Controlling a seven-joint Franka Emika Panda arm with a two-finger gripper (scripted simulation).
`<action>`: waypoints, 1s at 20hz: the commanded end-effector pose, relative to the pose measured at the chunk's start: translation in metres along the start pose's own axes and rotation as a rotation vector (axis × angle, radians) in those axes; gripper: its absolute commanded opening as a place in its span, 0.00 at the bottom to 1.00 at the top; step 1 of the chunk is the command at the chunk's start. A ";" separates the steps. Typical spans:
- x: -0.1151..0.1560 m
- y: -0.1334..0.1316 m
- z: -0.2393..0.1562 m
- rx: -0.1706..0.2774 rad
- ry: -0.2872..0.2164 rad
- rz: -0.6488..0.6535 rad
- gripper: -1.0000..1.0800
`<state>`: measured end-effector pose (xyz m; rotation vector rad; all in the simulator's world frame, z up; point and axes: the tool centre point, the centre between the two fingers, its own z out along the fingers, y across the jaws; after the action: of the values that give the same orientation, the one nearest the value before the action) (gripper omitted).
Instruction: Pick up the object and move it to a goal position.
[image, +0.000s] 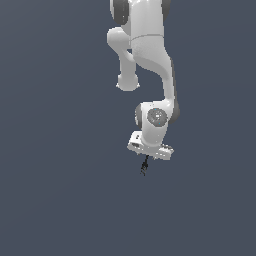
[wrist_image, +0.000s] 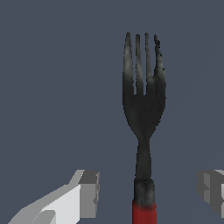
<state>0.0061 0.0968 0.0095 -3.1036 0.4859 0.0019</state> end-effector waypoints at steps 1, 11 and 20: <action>0.001 0.000 0.003 0.000 0.001 0.001 0.00; 0.003 -0.002 -0.001 0.000 0.000 0.001 0.00; 0.024 -0.020 -0.009 0.000 0.000 0.001 0.00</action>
<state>0.0297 0.1065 0.0166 -3.1037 0.4870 0.0021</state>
